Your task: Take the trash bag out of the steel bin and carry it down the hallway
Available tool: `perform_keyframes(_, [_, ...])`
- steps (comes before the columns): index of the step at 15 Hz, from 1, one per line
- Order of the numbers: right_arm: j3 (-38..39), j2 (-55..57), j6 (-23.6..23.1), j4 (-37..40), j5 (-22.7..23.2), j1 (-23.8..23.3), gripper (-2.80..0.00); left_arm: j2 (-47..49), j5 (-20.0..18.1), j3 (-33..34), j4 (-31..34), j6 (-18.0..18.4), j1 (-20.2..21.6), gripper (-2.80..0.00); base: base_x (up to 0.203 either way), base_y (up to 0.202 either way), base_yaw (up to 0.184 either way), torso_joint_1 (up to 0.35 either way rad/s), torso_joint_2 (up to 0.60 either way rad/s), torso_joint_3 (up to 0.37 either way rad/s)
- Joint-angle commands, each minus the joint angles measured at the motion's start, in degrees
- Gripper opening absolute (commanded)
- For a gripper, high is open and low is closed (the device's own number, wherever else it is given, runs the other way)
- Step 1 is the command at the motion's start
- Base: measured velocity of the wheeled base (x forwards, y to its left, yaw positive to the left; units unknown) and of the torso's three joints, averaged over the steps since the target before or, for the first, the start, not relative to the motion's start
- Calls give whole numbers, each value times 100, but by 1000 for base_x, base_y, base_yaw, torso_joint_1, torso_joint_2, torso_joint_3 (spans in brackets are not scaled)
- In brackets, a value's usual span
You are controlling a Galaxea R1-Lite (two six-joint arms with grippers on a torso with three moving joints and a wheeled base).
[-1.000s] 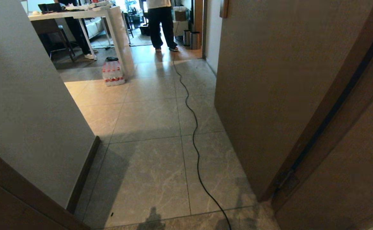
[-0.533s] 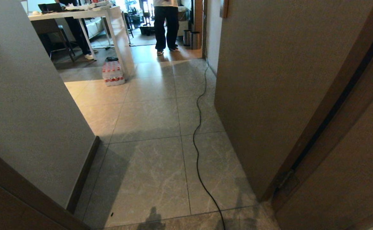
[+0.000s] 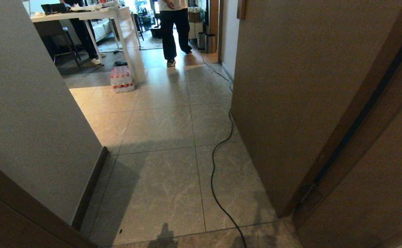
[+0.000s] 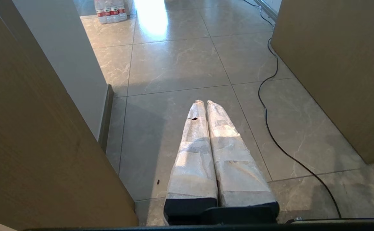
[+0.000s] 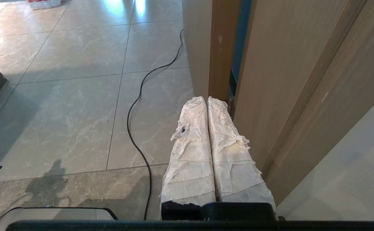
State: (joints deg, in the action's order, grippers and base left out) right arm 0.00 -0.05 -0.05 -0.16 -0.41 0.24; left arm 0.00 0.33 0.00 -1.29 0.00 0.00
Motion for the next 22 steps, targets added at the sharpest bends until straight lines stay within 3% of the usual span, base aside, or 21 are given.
perform_keyframes(1, [0, 5, -4, -2, -2, 2, -280, 0, 2, 62, -3, 0, 0, -280, 0, 0, 0, 0, 0, 0])
perform_keyframes(22, [0, 5, -4, -2, -2, 2, -280, 0, 2, 62, -3, 79, 0, -280, 0, 0, 0, 0, 0, 0])
